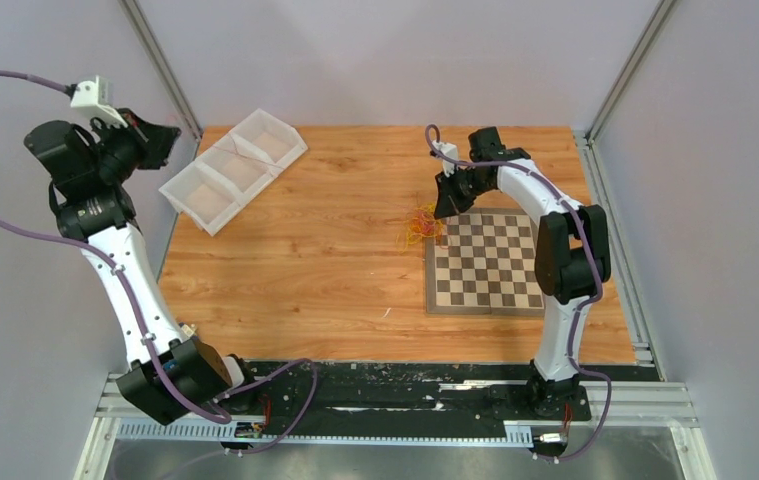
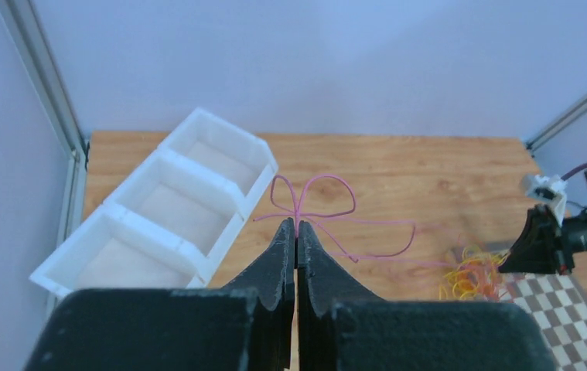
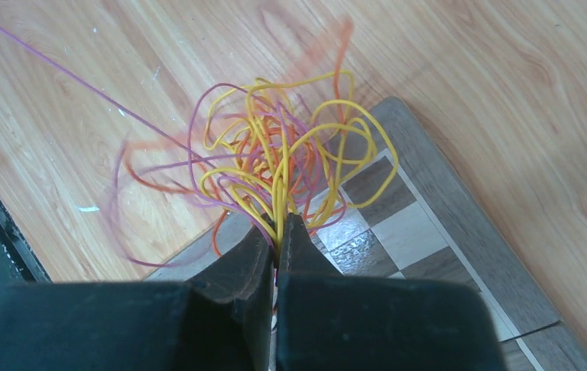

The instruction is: Untangle the cables

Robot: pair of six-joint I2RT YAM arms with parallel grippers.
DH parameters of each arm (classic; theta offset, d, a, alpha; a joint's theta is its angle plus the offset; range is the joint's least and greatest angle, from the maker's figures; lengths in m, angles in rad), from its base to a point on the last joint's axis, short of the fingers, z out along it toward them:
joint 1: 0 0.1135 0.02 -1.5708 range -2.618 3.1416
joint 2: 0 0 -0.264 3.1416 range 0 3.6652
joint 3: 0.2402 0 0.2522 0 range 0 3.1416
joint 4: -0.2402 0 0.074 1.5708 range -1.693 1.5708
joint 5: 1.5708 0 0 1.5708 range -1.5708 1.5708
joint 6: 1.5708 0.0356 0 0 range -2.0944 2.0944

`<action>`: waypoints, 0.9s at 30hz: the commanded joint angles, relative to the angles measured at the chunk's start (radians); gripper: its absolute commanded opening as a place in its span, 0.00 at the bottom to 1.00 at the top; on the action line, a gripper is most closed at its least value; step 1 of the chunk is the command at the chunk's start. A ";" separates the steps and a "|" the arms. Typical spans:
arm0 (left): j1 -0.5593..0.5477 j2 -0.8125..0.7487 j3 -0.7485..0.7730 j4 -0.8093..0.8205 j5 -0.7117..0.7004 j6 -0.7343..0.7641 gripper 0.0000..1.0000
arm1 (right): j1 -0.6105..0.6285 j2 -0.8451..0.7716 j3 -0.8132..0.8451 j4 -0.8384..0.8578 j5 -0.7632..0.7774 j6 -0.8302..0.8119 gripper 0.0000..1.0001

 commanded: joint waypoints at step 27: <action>-0.331 0.072 0.029 0.298 0.198 -0.387 0.00 | 0.180 -0.034 0.351 -0.015 -0.341 -0.042 0.82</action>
